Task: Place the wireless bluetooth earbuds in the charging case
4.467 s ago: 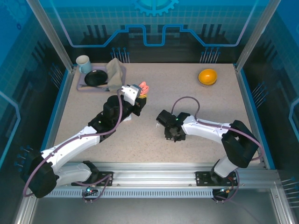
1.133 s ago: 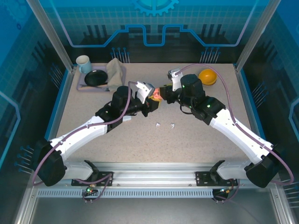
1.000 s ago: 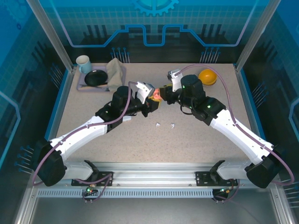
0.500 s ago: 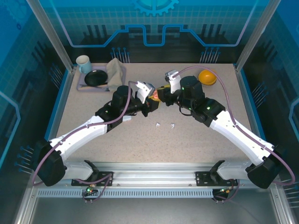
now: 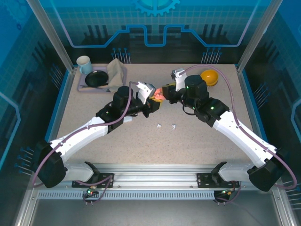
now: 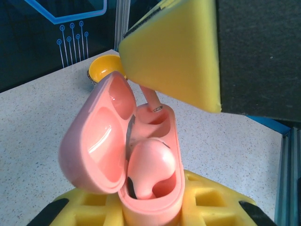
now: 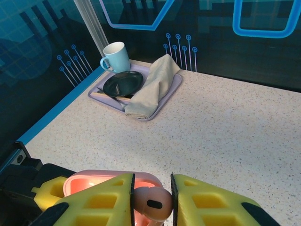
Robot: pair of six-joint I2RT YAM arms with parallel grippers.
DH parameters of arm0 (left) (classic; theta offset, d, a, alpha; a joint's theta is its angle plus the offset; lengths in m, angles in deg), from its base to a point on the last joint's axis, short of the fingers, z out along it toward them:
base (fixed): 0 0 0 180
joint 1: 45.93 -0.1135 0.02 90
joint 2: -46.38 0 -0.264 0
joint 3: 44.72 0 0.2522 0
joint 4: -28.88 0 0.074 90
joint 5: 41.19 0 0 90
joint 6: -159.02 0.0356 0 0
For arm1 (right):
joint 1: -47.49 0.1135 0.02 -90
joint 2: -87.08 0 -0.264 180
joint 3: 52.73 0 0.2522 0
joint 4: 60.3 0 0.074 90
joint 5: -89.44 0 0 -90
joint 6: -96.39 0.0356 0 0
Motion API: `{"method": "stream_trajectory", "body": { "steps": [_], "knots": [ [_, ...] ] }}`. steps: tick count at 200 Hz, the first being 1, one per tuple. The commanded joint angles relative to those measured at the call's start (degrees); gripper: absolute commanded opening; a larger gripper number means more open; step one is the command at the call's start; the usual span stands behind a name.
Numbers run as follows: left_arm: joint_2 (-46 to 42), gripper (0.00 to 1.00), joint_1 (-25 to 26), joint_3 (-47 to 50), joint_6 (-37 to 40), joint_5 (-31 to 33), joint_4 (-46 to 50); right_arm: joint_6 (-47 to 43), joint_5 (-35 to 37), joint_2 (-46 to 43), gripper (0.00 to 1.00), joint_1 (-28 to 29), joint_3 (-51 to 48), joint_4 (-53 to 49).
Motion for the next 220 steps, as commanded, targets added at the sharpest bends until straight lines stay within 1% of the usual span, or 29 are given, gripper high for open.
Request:
{"method": "stream_trajectory", "body": {
  "steps": [1, 118, 220],
  "knots": [
    [-0.71, 0.00, -0.43, -1.85, -0.51, 0.17, -1.69, 0.66, -0.18, -0.95, 0.25, -0.62, 0.65, 0.45],
    [-0.62, 0.00, -0.45, -3.07, -0.78, 0.84, -2.18, -2.70, -5.07, -2.81, 0.25, 0.24, -2.75, 0.65],
    [-0.54, 0.00, -0.38, -3.15, -0.91, 1.12, -2.37, -6.22, -6.56, -0.60, 0.26, 2.49, -0.67, -1.53]
  ]
}}
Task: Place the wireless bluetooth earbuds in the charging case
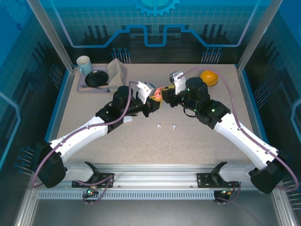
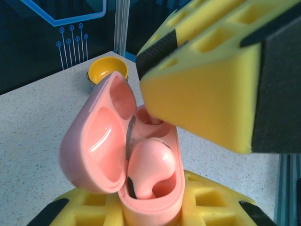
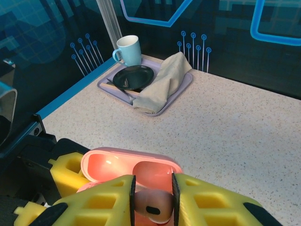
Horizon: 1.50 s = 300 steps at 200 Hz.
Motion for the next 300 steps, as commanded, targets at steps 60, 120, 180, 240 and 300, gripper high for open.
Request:
{"method": "stream_trajectory", "body": {
  "steps": [60, 120, 180, 240, 300],
  "knots": [
    [-0.64, 0.00, -0.43, -2.31, -1.00, 1.10, -2.66, 0.24, -1.32, 0.62, 0.38, 1.08, 1.60, -2.05],
    [-0.80, 0.00, -0.40, -2.18, -0.76, 1.02, -2.40, 5.75, -4.85, -1.33, 0.62, -2.53, 3.16, -1.35],
    [-0.80, 0.00, -0.44, -2.14, -0.58, 0.99, -2.29, 9.65, -6.90, -2.92, 0.69, -5.04, 4.05, -1.10],
    [-0.71, 0.00, -0.37, -1.17, 0.55, 0.44, -2.49, 15.79, -5.75, 4.38, 0.69, -9.40, 17.14, -15.34],
    [-0.36, 0.00, -0.37, -0.38, 2.73, -1.41, -3.10, 14.22, -9.57, 26.27, 0.58, -11.05, 41.98, -39.06]
  ]
}}
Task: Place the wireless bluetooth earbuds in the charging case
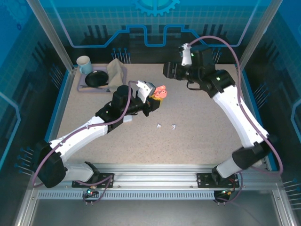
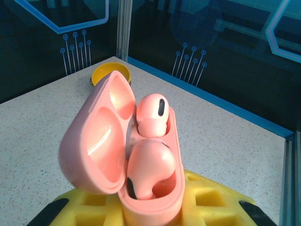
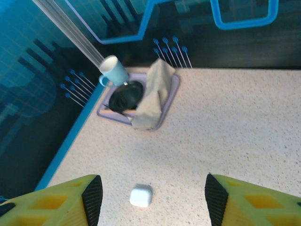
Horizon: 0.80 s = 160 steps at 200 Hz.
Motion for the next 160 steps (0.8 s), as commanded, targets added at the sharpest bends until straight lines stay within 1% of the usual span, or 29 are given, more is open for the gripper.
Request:
{"method": "stream_trajectory", "body": {
  "steps": [1, 32, 60, 85, 113, 123, 135, 160],
  "knots": [
    [-0.36, 0.00, -0.33, -0.14, 2.02, -1.81, -2.43, -0.51, -3.27, 6.82, 0.58, -0.77, 5.94, -13.79],
    [0.31, 0.00, -0.37, -0.49, 2.30, -1.70, -2.51, -1.74, -5.51, 11.49, 0.54, 0.12, 9.21, -16.96],
    [1.34, 0.00, -0.37, -1.17, 2.00, -0.59, -1.86, -3.92, -4.65, 9.26, 0.50, 2.32, 6.65, -18.00],
    [2.68, 0.00, -0.65, -2.46, 1.47, -0.44, -0.42, -4.06, -2.82, 3.33, 0.49, 3.61, -0.33, -16.68],
    [3.59, 0.00, -1.15, -2.43, 0.21, -0.28, -1.40, -2.42, -0.92, -3.36, 0.49, 3.64, -9.71, -14.50],
    [3.81, 0.00, -1.32, -2.12, -0.01, -0.12, -1.88, -0.89, 1.45, -5.26, 0.52, 3.39, -13.17, -13.10],
    [4.58, 0.00, -1.50, -2.18, -0.57, 0.33, -1.60, 2.35, 3.80, -7.55, 0.55, 1.69, -17.44, -11.34],
    [7.48, 0.00, -2.08, -2.76, -2.60, 0.59, -0.57, 8.77, 5.52, -11.01, 0.61, -1.96, -27.90, -6.14]
  ]
}}
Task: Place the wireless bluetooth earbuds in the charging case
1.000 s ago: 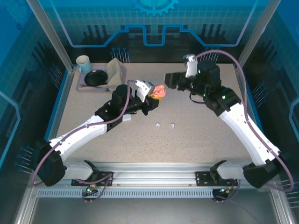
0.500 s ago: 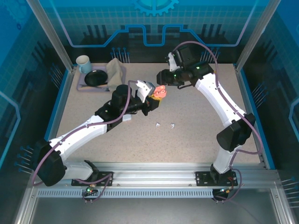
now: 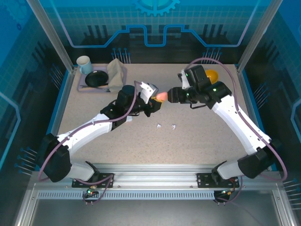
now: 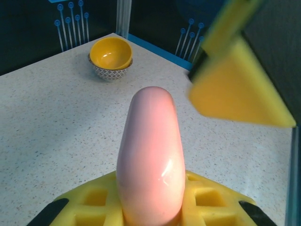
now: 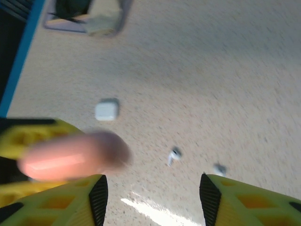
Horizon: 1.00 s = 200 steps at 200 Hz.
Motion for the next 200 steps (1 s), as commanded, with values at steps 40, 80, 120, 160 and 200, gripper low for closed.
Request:
{"method": "stream_trajectory", "body": {
  "steps": [40, 80, 120, 160, 200],
  "knots": [
    [15.32, 0.00, -2.75, -11.13, -7.24, 0.13, 6.40, 14.60, 6.54, -3.53, 0.64, 0.05, -21.12, 11.53],
    [31.51, 0.00, -4.75, -24.97, -11.60, -2.63, 14.34, 19.46, 13.70, -3.95, 0.65, 4.66, -25.60, 12.98],
    [44.55, 0.00, -7.15, -40.94, -15.00, -6.81, 25.71, 21.70, 16.78, -4.86, 0.66, 4.04, -26.61, 12.48],
    [55.72, 0.02, -8.02, -58.38, -14.63, -8.22, 41.84, 22.74, 17.16, -3.42, 0.67, 2.00, -25.04, 12.10],
    [63.51, 0.12, -9.84, -68.40, -14.74, -8.75, 50.93, 23.19, 16.79, -1.84, 0.67, 0.59, -22.65, 11.94]
  ]
}}
